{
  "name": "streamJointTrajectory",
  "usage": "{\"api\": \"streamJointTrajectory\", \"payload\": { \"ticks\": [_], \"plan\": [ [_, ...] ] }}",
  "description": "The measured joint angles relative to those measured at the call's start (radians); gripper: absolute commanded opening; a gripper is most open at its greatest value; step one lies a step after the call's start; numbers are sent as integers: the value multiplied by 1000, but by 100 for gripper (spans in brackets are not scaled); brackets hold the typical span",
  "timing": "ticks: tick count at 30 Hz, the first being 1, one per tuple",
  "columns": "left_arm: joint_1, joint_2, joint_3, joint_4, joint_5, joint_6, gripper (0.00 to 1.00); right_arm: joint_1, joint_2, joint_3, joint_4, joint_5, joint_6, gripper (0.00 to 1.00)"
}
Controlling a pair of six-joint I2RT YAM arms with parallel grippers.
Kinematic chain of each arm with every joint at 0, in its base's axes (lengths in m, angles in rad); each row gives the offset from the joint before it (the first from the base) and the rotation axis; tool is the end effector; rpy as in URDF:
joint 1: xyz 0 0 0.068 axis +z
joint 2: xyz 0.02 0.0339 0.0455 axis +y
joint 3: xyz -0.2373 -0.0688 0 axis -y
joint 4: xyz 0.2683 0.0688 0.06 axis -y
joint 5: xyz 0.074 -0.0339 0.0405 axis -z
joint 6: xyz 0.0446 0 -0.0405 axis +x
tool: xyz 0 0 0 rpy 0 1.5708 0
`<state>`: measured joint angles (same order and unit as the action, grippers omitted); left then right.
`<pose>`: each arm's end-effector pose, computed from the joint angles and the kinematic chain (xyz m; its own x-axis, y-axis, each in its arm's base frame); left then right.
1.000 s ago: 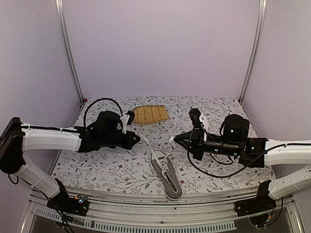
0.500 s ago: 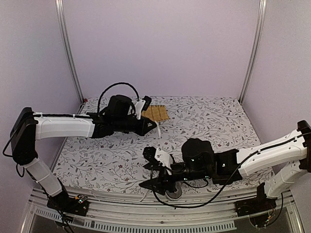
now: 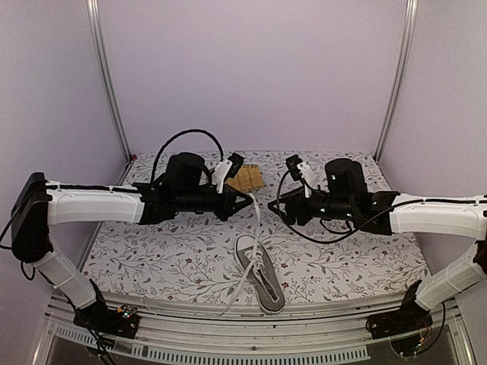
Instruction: Tie the shoes
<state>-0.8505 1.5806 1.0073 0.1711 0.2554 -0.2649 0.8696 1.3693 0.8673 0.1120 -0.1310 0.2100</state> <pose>0.2475 -0.2991 0.2098 -0.4797 0.1626 -0.8622 0.7823 0.5243 -0.3364 0.2187 0.2681 0.2246 -0.4140 -0.1700 -0.8942 -0.7660 0.5958 0.2414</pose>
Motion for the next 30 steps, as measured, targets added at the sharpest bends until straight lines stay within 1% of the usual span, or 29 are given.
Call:
{"api": "streamJointTrajectory", "payload": {
  "ticks": [4,9,13,18,19,22,23,24,25,26,27,28,30],
  "plan": [
    [-1,-3,0,9,0,8,0,-15,42,32,-12,-72,35,55],
    [-2,-3,0,9,-1,11,0,-15,76,83,-12,-146,42,55],
    [-4,-3,0,10,-1,11,0,-15,103,111,0,-180,48,49],
    [-7,-3,0,11,-1,11,0,-15,159,143,7,-196,60,35],
    [-8,-3,0,11,-1,11,0,-15,170,146,8,-198,62,31],
    [-9,-3,0,11,-1,11,0,-15,196,153,8,-201,65,5],
    [-9,-3,0,11,-1,11,9,-15,199,154,8,-203,65,3],
    [-10,-3,-1,11,-2,11,25,-15,200,154,8,-201,63,2],
    [-10,-3,-2,13,-2,11,51,-15,200,154,9,-201,65,2],
    [-10,-3,-5,15,-6,8,61,-15,198,154,9,-198,67,2],
    [-9,-3,-11,17,-24,8,66,-15,196,152,7,-196,67,2],
    [-5,-3,-21,23,-36,-2,68,-15,191,146,6,-195,68,2],
    [-2,-5,-53,29,-47,-24,69,-14,174,126,10,-184,71,2]
  ]
}}
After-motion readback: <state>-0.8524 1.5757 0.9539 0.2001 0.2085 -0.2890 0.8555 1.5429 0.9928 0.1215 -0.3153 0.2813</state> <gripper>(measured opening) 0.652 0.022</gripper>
